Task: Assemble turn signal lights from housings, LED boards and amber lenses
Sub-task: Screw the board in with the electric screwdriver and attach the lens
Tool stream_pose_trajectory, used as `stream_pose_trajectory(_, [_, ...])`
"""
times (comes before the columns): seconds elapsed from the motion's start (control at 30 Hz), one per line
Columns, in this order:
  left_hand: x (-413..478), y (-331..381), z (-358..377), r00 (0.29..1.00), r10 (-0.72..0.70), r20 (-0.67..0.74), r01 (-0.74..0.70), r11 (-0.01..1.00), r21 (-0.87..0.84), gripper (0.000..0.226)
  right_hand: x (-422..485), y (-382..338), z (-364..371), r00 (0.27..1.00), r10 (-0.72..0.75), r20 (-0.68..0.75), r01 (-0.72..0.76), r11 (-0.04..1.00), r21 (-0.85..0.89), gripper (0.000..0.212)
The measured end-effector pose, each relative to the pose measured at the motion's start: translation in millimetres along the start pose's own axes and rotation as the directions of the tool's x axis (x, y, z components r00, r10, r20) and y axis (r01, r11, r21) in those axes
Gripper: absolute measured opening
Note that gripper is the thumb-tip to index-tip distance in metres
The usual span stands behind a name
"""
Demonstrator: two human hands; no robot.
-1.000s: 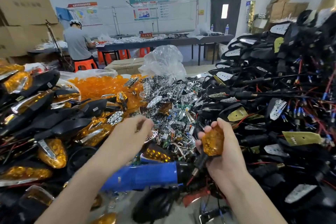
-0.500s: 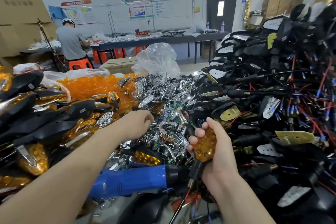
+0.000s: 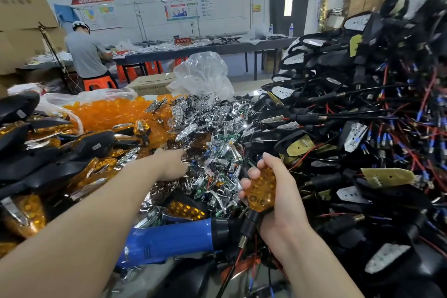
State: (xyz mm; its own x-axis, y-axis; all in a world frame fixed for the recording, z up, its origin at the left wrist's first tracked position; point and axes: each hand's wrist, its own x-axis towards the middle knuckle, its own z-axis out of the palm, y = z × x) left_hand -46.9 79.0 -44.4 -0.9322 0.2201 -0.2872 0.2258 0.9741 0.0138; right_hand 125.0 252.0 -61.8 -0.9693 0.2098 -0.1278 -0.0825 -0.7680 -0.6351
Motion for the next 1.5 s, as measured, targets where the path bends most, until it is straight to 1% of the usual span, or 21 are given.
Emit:
stream_pose_trajectory(0.07, [0, -1, -4, 1.000, 0.016, -0.001, -0.016, 0.999, 0.037, 0.058, 0, 0, 0, 1.000, 0.002, 0.005, -0.002, 1.000, -0.001, 0.028])
stream_pose_trajectory(0.13, [0, 2, -5, 0.997, 0.071, -0.027, -0.069, 0.995, 0.067, 0.052, 1, 0, -1, 1.000, 0.006, 0.004, -0.006, 1.000, 0.000, 0.029])
stream_pose_trajectory(0.3, [0, 7, -4, 0.985, 0.150, -0.080, -0.145, 0.987, 0.062, 0.039, 2, 0, -1, 1.000, 0.005, 0.002, -0.005, 1.000, 0.003, 0.027])
stream_pose_trajectory(0.4, [-3, 1, -11, 0.982, 0.156, -0.106, -0.154, 0.988, 0.025, 0.040, 2, 0, -1, 1.000, 0.000, 0.002, 0.000, 1.000, -0.014, 0.027])
stream_pose_trajectory(0.5, [-12, -9, -26, 0.985, 0.160, -0.071, -0.162, 0.987, -0.022, 0.030, 1, 0, -2, 1.000, -0.004, -0.003, 0.004, 1.000, -0.021, 0.028])
stream_pose_trajectory(0.6, [-21, -20, -37, 0.984, 0.178, 0.028, -0.173, 0.975, -0.138, 0.021, 0, 0, -2, 1.000, -0.002, 0.000, 0.002, 1.000, -0.026, 0.028])
stream_pose_trajectory(0.67, [-28, -23, -39, 0.980, 0.195, 0.044, -0.183, 0.963, -0.197, 0.019, 0, 0, -1, 1.000, -0.001, 0.002, 0.001, 0.999, -0.035, 0.027])
stream_pose_trajectory(0.8, [-42, -21, -32, 0.967, 0.245, -0.077, -0.257, 0.922, -0.291, 0.021, -2, 0, 0, 1.000, -0.004, 0.002, 0.004, 0.999, -0.041, 0.027])
stream_pose_trajectory(0.87, [-48, -20, -26, 0.964, 0.239, -0.115, -0.264, 0.900, -0.347, 0.025, -3, 0, 0, 1.000, -0.008, 0.004, 0.008, 0.999, -0.045, 0.028])
stream_pose_trajectory(0.97, [-62, -17, -18, 0.964, 0.210, -0.164, -0.252, 0.918, -0.306, 0.034, -4, 1, 1, 1.000, -0.013, 0.008, 0.013, 0.998, -0.054, 0.031])
stream_pose_trajectory(1.03, [-73, -12, -15, 0.935, 0.182, -0.304, -0.260, 0.935, -0.240, 0.036, -5, 1, 2, 1.000, -0.023, 0.008, 0.023, 0.997, -0.074, 0.030])
stream_pose_trajectory(1.07, [-79, -8, -13, 0.908, 0.152, -0.390, -0.267, 0.927, -0.263, 0.035, -5, 1, 2, 1.000, -0.028, 0.008, 0.028, 0.996, -0.084, 0.031])
stream_pose_trajectory(1.1, [-87, -3, -10, 0.882, 0.105, -0.459, -0.284, 0.896, -0.340, 0.032, -6, 2, 2, 0.999, -0.031, 0.007, 0.032, 0.995, -0.093, 0.032])
stream_pose_trajectory(1.13, [-96, 3, -5, 0.863, 0.063, -0.501, -0.321, 0.834, -0.448, 0.029, -6, 2, 3, 0.999, -0.034, 0.005, 0.034, 0.994, -0.100, 0.034])
stream_pose_trajectory(1.2, [-119, 18, 13, 0.848, 0.016, -0.530, -0.410, 0.655, -0.635, 0.022, -6, 3, 4, 0.999, -0.046, 0.007, 0.047, 0.992, -0.114, 0.038])
stream_pose_trajectory(1.27, [-142, 32, 34, 0.861, 0.007, -0.509, -0.447, 0.489, -0.749, 0.022, -4, 5, 5, 0.997, -0.079, 0.024, 0.081, 0.985, -0.152, 0.039])
stream_pose_trajectory(1.33, [-156, 44, 51, 0.901, -0.010, -0.433, -0.414, 0.272, -0.869, 0.028, -3, 8, 6, 0.991, -0.122, 0.053, 0.130, 0.970, -0.205, 0.038])
stream_pose_trajectory(1.37, [-162, 48, 59, 0.916, -0.013, -0.401, -0.392, 0.183, -0.902, 0.030, -2, 10, 6, 0.987, -0.140, 0.073, 0.153, 0.962, -0.226, 0.036])
stream_pose_trajectory(1.4, [-166, 52, 64, 0.921, -0.005, -0.390, -0.386, 0.139, -0.912, 0.031, -3, 11, 5, 0.984, -0.155, 0.093, 0.173, 0.954, -0.243, 0.033])
stream_pose_trajectory(1.43, [-169, 53, 67, 0.920, 0.011, -0.391, -0.389, 0.135, -0.911, 0.031, -3, 12, 5, 0.980, -0.164, 0.110, 0.187, 0.947, -0.260, 0.029])
stream_pose_trajectory(1.5, [-173, 54, 71, 0.903, 0.058, -0.426, -0.429, 0.166, -0.888, 0.033, -4, 13, 3, 0.975, -0.164, 0.147, 0.202, 0.933, -0.298, 0.027])
